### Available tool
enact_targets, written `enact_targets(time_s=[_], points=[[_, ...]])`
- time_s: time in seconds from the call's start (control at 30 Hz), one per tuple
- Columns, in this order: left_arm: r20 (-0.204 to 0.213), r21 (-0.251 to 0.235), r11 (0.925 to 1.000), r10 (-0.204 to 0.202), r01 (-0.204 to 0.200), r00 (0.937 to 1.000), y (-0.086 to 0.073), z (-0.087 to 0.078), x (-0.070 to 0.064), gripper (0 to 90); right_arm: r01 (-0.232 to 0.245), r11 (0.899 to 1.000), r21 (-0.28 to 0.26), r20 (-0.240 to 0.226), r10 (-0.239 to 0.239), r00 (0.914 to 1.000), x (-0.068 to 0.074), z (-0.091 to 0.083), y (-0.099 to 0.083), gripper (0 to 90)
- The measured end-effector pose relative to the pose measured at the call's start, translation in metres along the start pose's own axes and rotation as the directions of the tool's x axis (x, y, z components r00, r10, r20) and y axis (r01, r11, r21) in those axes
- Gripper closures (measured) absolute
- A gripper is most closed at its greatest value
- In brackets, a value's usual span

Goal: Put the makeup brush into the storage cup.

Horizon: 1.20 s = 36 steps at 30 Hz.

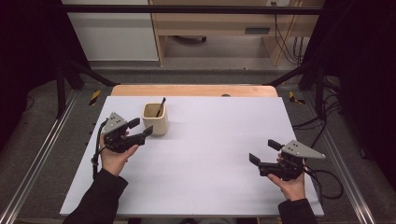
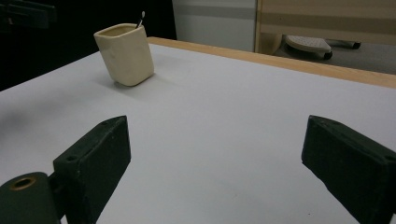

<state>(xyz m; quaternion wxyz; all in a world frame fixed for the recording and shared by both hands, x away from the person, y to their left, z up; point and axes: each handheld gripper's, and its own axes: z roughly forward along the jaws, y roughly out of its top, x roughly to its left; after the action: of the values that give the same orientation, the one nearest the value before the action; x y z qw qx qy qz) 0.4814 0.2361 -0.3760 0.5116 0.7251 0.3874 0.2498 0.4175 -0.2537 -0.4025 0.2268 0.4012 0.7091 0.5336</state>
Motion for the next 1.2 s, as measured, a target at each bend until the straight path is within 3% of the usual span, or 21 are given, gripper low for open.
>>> enact_targets(time_s=[0.67, 1.2], points=[[0.002, 0.004, 0.9994, 0.034, -0.034, 0.9994, -0.035, -0.031, -0.009, 13.6, -0.001, 1.0, 0.004, 0.003, 0.001, 1.0, 0.0, -0.001, 0.0, 7.9], [-0.013, 0.019, 0.9998, -0.01, 0.01, 0.9999, -0.06, -0.045, 0.004, 13.1, 0.001, 1.0, 0.005, 0.006, -0.001, 1.0, 0.0, -0.002, 0.0, 7.5]])
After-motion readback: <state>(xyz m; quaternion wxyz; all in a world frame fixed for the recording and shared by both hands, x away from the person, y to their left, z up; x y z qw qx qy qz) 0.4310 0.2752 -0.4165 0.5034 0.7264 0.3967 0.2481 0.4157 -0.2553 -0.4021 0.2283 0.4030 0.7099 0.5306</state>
